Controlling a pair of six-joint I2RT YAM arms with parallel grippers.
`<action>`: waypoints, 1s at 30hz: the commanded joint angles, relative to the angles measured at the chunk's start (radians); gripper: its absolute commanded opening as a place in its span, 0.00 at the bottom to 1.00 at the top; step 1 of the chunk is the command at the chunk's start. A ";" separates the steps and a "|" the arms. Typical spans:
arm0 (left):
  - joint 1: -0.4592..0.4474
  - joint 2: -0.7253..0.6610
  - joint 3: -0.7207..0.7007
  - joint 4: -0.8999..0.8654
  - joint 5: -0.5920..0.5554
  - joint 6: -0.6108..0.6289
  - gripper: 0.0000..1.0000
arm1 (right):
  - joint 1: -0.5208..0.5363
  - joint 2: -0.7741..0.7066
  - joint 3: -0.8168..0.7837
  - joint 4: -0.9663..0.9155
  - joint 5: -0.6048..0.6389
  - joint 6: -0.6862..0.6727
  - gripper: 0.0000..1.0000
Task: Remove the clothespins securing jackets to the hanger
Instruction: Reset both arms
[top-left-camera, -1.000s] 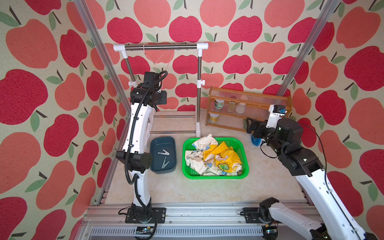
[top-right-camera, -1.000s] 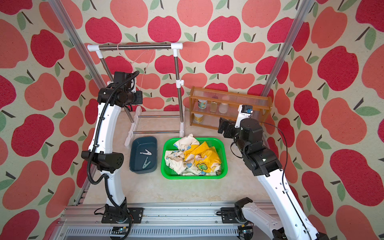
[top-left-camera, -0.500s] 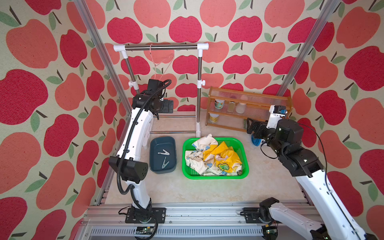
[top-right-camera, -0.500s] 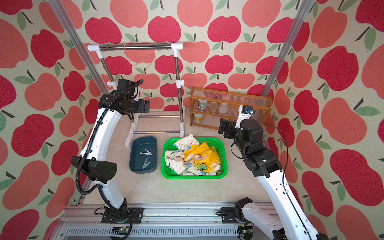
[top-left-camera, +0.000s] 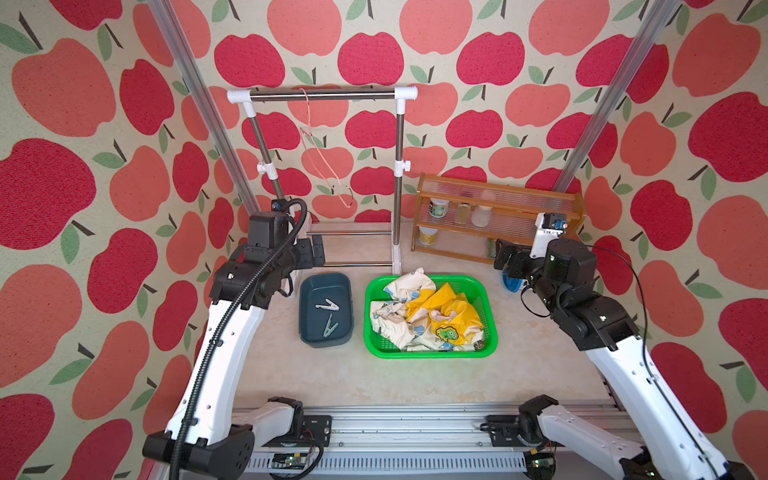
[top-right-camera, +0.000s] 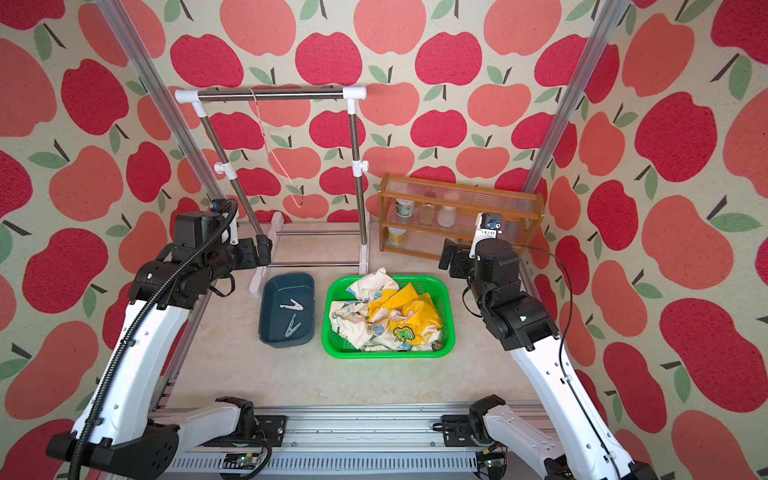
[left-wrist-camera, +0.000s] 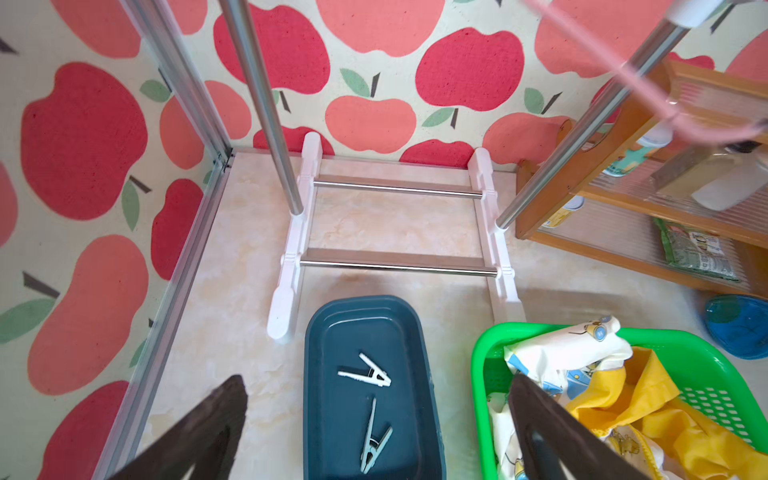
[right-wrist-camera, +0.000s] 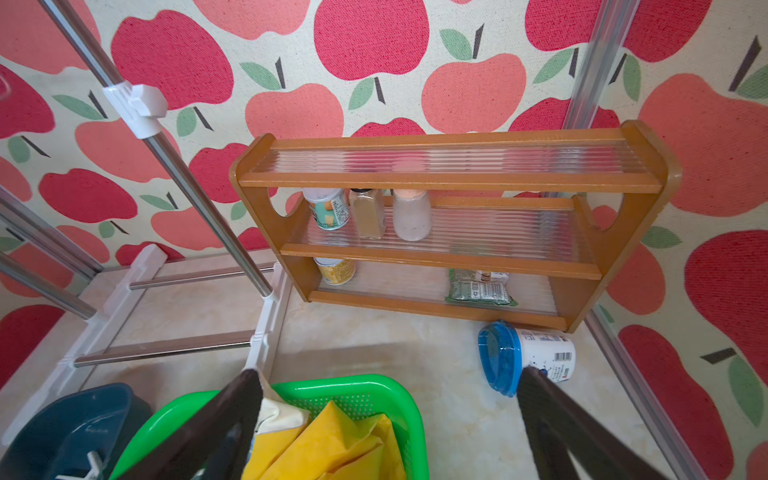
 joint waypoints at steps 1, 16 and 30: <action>0.064 -0.094 -0.223 0.134 -0.027 -0.058 1.00 | -0.013 0.031 -0.033 -0.001 0.102 -0.109 0.99; 0.165 0.001 -0.978 1.116 -0.267 -0.034 1.00 | -0.249 0.027 -0.360 0.225 0.107 -0.134 0.99; 0.240 0.365 -1.020 1.580 -0.189 0.095 1.00 | -0.351 -0.061 -0.668 0.511 0.132 -0.159 0.99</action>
